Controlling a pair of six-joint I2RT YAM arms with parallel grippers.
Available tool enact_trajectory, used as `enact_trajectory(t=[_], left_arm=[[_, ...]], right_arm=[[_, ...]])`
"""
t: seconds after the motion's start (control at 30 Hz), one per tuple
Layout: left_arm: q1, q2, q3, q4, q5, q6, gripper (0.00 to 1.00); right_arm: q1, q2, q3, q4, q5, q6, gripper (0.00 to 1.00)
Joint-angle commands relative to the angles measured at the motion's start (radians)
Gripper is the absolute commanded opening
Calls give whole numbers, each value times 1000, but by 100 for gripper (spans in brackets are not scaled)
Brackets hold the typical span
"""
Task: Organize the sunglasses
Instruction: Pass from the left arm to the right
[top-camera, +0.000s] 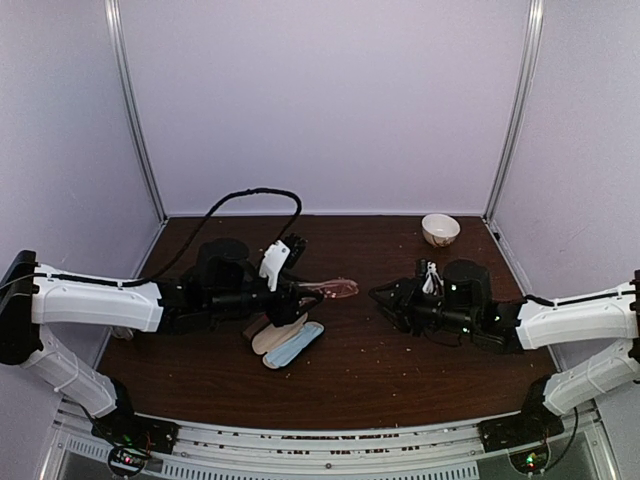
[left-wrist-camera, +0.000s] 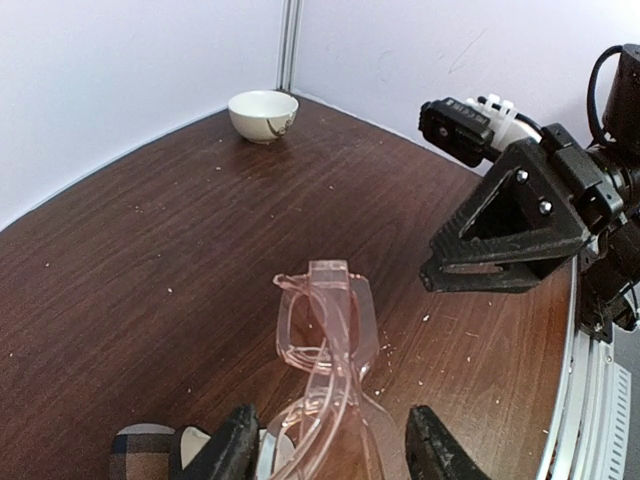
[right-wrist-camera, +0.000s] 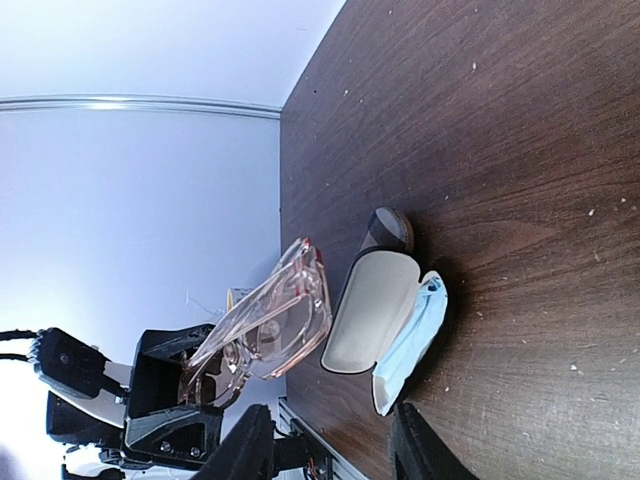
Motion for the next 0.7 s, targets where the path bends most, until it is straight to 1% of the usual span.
enact_trajectory(t=[0.0,0.23,0.5,0.67], left_arm=[[5,-27,-15,76,-13,-5,15],[5,-27,-22,85,-11,-8,15],[5,-23,-25,92,-6,-8,15],[5,-19,-24,95,-3,-8,15]], right_arm=[[24,87,34,209,-28,103,40],[32,221,62,380,-56,196,36],[34,324,93,467,-84,261,29],[35,341,97,482,-82,270,16]])
